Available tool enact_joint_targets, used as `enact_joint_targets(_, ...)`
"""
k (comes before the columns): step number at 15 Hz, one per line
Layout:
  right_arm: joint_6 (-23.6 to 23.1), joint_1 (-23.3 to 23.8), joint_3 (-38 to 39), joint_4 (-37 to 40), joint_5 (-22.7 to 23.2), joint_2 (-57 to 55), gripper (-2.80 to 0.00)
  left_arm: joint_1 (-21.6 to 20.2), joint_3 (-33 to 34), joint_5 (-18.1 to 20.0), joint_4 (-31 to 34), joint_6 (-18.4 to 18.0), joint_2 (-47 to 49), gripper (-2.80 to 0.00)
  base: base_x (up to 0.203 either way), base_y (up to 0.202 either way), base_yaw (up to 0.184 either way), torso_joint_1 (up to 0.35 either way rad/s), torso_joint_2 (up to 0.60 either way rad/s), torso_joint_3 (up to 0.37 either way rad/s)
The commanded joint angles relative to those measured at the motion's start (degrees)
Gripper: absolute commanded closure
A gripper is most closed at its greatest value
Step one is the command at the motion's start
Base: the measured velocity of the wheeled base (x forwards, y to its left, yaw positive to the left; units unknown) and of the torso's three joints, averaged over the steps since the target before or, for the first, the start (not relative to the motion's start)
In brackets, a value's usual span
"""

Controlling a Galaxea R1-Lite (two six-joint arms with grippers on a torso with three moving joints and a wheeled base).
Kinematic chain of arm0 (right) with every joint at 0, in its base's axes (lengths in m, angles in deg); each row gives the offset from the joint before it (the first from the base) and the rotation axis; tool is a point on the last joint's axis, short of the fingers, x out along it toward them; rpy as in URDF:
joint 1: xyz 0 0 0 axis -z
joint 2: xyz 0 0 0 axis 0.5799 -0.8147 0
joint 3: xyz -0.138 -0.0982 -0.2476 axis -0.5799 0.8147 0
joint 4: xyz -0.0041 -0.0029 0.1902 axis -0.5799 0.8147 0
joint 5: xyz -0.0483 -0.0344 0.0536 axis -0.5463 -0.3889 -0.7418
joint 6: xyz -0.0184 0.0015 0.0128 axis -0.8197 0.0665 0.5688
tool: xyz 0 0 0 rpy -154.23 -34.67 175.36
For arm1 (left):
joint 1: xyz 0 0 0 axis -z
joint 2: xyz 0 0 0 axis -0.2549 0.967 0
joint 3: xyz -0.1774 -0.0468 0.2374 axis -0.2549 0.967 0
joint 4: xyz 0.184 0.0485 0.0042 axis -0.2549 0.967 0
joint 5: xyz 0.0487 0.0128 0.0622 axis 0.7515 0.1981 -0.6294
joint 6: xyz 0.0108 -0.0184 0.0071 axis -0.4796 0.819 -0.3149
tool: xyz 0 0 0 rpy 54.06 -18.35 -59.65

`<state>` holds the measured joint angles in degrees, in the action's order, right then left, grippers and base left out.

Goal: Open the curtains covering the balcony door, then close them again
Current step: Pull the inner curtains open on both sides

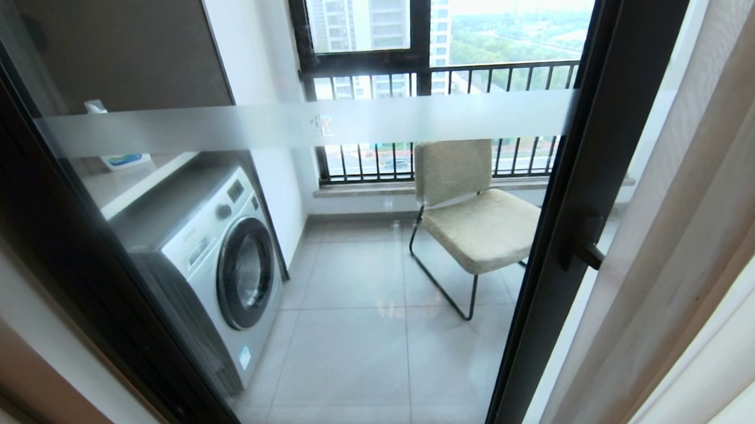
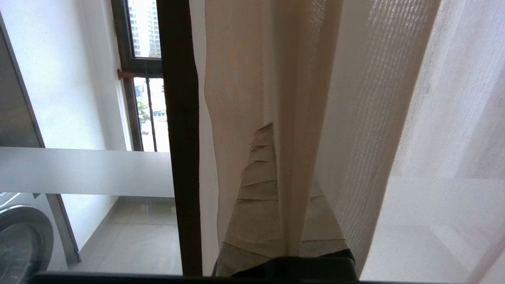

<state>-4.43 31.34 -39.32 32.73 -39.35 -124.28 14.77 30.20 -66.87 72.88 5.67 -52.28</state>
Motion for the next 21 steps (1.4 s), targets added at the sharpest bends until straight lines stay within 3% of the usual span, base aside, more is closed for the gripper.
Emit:
enact_joint_targets(1,0.02,0.23,0.42,0.09,-0.14,0.87,0.0,0.0,0.0,-0.02,-0.04,0.01,-0.02,0.0,0.0,0.0,0.0,0.0,0.0,0.0)
enact_joint_targets(21,0.29,4.19,4.55,-0.09,-0.53,2.9,0.0,0.0,0.0,-0.02,-0.13,0.1,-0.02,0.0,0.0,0.0,0.0,0.0,0.0,0.0)
